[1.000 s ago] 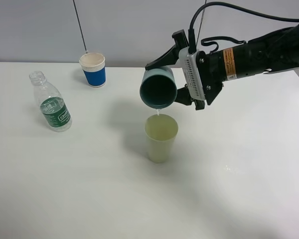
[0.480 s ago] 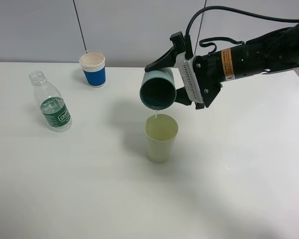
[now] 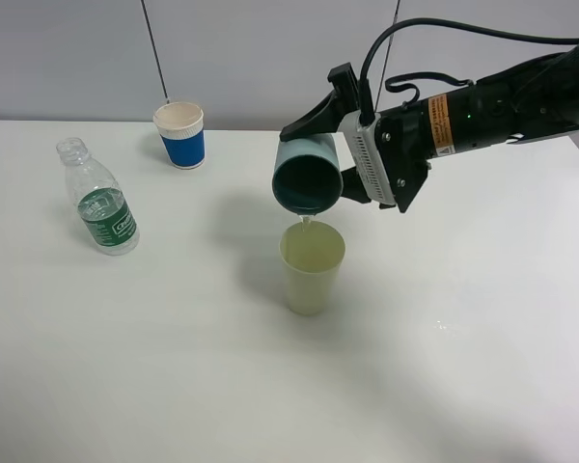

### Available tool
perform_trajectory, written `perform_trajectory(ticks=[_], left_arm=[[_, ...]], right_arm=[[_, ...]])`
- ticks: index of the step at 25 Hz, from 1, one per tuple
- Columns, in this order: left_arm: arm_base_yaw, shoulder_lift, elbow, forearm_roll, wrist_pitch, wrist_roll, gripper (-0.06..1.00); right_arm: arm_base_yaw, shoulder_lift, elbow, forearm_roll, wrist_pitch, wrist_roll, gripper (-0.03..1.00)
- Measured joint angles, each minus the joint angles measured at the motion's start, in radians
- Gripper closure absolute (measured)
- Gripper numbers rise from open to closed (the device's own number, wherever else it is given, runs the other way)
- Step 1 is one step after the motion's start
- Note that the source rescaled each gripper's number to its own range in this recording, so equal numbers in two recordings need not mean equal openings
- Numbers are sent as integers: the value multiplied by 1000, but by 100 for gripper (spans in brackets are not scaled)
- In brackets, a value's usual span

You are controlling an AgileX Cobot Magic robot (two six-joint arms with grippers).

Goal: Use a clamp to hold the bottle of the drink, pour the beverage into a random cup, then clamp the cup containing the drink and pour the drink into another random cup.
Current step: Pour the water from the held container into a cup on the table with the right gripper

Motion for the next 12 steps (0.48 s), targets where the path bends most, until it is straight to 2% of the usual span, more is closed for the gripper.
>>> perform_trajectory(ticks=[12], left_arm=[[0, 0, 0, 0, 0, 0, -6]], right_arm=[[10, 0, 0, 1, 2, -96, 93]])
